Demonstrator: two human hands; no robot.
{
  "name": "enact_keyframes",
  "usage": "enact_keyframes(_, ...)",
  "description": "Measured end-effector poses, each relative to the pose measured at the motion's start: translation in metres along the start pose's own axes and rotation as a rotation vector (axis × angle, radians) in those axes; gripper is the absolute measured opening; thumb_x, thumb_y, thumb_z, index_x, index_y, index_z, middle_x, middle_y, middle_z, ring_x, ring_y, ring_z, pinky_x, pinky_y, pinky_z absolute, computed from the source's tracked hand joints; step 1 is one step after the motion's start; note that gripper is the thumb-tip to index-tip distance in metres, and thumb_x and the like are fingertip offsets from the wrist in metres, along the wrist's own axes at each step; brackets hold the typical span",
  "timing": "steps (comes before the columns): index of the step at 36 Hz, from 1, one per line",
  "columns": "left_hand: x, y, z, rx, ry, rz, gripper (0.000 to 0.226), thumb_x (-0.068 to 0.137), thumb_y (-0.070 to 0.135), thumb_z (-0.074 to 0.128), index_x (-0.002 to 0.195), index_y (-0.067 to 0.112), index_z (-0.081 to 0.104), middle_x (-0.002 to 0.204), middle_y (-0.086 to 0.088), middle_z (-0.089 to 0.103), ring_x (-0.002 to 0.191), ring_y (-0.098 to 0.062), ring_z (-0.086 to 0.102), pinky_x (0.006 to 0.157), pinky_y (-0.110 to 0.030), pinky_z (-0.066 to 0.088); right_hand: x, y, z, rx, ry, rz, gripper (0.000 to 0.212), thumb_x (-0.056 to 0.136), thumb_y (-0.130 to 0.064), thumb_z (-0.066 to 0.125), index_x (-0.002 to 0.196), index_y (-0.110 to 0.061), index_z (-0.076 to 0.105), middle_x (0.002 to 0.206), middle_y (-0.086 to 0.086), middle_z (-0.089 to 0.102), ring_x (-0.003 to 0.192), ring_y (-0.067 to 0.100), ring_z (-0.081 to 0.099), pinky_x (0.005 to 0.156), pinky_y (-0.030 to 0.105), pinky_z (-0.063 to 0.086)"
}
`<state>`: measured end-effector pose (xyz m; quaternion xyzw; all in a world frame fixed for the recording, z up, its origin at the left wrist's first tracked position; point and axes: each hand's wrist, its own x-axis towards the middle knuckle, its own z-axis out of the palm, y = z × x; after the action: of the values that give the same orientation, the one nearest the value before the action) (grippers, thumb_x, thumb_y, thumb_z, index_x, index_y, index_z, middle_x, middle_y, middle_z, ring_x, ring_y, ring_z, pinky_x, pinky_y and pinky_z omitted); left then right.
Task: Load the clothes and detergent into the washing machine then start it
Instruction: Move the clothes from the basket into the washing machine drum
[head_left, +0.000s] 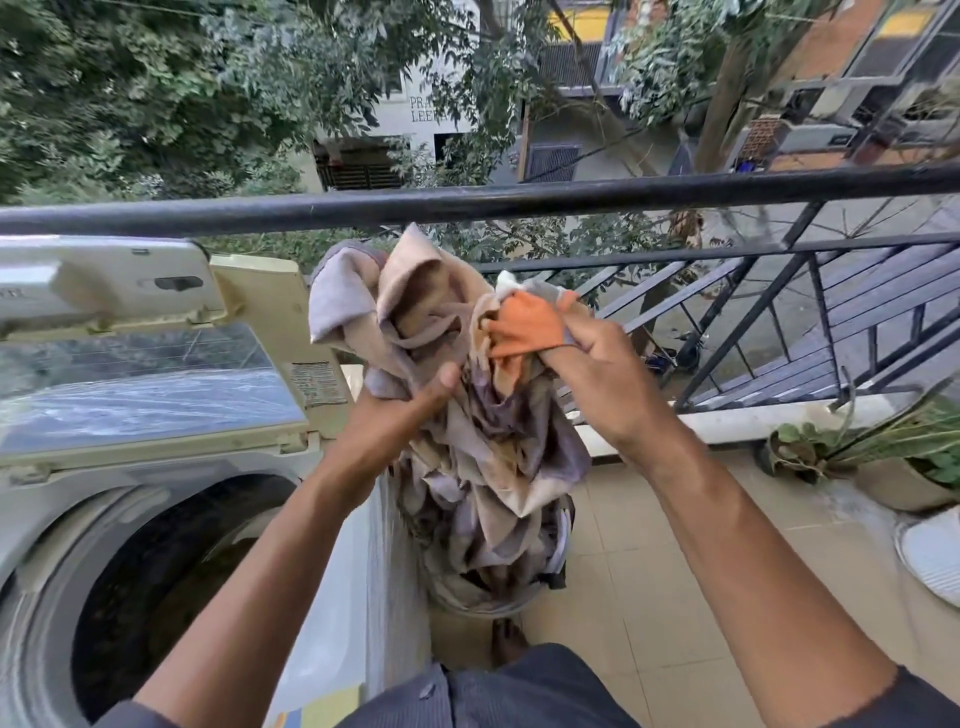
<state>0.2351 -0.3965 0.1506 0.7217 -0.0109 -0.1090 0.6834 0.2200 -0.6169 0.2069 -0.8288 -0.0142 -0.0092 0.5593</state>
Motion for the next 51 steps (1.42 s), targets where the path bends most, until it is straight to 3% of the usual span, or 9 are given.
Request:
enact_keyframes(6,0.001,0.0,0.028,-0.016,0.004,0.109,0.071,0.06,0.047,0.093,0.122,0.018,0.072,0.115,0.002,0.08,0.111,-0.013,0.075,0.093,-0.027,0.06,-0.008,-0.015,0.022,0.186,-0.171,-0.109,0.022,0.08,-0.013,0.052,0.094,-0.004,0.067,0.09,0.025,0.064,0.085,0.033,0.059,0.086,0.06,0.049)
enact_keyframes(12,0.011,-0.009,0.03,0.058,0.27,0.117,0.043,0.068,0.04,0.089,0.108,0.033,0.076,0.106,0.007,0.081,0.105,-0.014,0.076,0.095,-0.05,0.061,-0.006,-0.001,0.008,0.458,-0.307,-0.143,0.051,0.085,-0.002,0.044,0.12,-0.023,0.074,0.118,-0.01,0.075,0.119,0.006,0.065,0.096,0.017,0.049)
enact_keyframes(18,0.01,-0.005,0.028,0.036,0.363,0.071,0.048,0.071,0.046,0.076,0.114,0.024,0.073,0.108,0.006,0.08,0.108,-0.014,0.075,0.099,-0.055,0.059,0.0,0.043,0.02,0.501,0.141,-0.003,0.034,0.084,0.006,0.046,0.103,-0.006,0.072,0.097,0.016,0.078,0.086,0.021,0.075,0.071,0.025,0.058)
enact_keyframes(22,0.008,0.006,0.026,-0.024,0.416,0.092,0.049,0.069,0.047,0.074,0.11,0.02,0.072,0.104,0.006,0.081,0.106,-0.013,0.075,0.098,-0.051,0.06,-0.006,0.106,0.031,0.12,0.199,0.207,0.034,0.083,0.006,0.057,0.104,-0.018,0.067,0.1,0.003,0.075,0.085,0.016,0.071,0.074,0.035,0.058)
enact_keyframes(25,0.006,0.016,0.023,-0.038,0.418,0.119,0.03,0.065,0.05,0.074,0.094,0.042,0.075,0.093,0.019,0.08,0.092,0.003,0.074,0.086,-0.034,0.06,-0.015,0.151,0.038,-0.147,-0.087,0.393,0.07,0.069,-0.023,0.074,0.134,-0.03,0.049,0.129,0.003,0.066,0.106,0.021,0.068,0.089,0.042,0.058)
enact_keyframes(29,0.004,0.027,0.021,-0.082,0.434,0.153,0.035,0.073,0.042,0.077,0.106,0.034,0.068,0.103,0.019,0.079,0.102,0.003,0.073,0.088,-0.026,0.057,-0.015,0.19,0.056,-0.202,-0.289,0.524,0.137,0.043,-0.04,0.092,0.16,-0.021,0.022,0.149,0.009,0.052,0.138,0.031,0.049,0.107,0.049,0.048)
enact_keyframes(36,0.003,0.034,0.02,-0.031,0.379,0.185,0.016,0.065,0.046,0.075,0.08,0.043,0.077,0.085,0.017,0.08,0.082,0.003,0.074,0.067,-0.017,0.055,-0.007,0.216,0.075,-0.25,-0.049,0.685,0.038,0.095,-0.026,0.061,0.128,-0.007,0.06,0.125,0.022,0.067,0.115,0.041,0.064,0.077,0.032,0.042)
enact_keyframes(44,0.01,0.005,0.015,0.034,0.382,0.054,0.026,0.073,0.046,0.079,0.094,0.032,0.077,0.096,0.013,0.081,0.096,-0.001,0.075,0.078,-0.026,0.058,-0.003,0.203,0.008,0.099,0.264,0.719,0.034,0.087,-0.007,0.043,0.1,-0.012,0.075,0.091,0.024,0.075,0.078,0.039,0.075,0.066,0.064,0.061)
enact_keyframes(51,0.01,-0.023,0.025,0.265,0.434,-0.116,0.069,0.059,0.068,0.073,0.117,0.031,0.07,0.105,0.01,0.077,0.105,-0.016,0.073,0.092,-0.04,0.059,0.015,0.11,-0.053,0.385,0.393,0.375,0.024,0.085,-0.022,0.06,0.085,-0.009,0.079,0.081,0.008,0.077,0.073,0.025,0.073,0.069,0.04,0.056)
